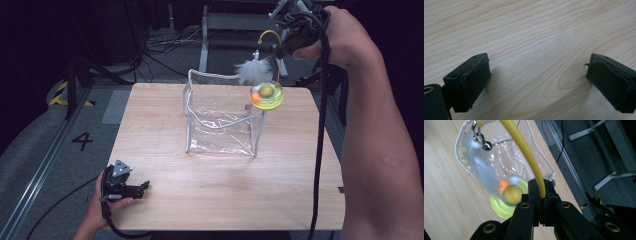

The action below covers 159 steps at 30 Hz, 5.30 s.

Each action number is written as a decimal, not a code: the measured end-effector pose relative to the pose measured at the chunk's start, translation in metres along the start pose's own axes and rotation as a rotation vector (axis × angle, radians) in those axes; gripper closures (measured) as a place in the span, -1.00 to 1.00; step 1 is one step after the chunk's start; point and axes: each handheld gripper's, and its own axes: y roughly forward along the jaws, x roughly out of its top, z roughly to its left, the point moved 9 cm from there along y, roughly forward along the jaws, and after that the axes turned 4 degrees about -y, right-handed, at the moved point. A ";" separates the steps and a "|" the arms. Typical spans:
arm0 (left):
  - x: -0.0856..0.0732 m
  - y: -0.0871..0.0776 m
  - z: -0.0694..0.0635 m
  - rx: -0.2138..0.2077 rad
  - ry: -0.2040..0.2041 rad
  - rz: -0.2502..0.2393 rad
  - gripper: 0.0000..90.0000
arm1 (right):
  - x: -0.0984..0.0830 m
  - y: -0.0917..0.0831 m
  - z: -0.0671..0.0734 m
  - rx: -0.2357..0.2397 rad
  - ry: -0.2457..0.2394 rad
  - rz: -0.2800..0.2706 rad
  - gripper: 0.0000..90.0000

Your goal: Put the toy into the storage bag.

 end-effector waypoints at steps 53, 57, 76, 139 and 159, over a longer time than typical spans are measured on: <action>0.000 0.001 0.000 0.001 -0.001 -0.007 -0.88 | 0.001 0.127 0.021 0.122 0.006 -0.014 0.96; 0.000 0.001 0.000 0.001 -0.002 -0.008 -0.88 | -0.010 0.143 0.030 0.161 0.008 -0.018 0.96; 0.000 0.001 0.000 0.002 -0.003 -0.009 -0.88 | -0.047 0.183 0.058 0.237 -0.011 0.053 0.95; -0.001 0.000 0.000 -0.006 0.004 0.004 -0.88 | -0.102 0.097 0.075 -0.085 0.116 -0.302 -0.44; 0.000 0.000 0.000 -0.005 0.004 0.003 -0.88 | -0.166 0.116 0.098 -0.154 0.126 -0.262 -0.49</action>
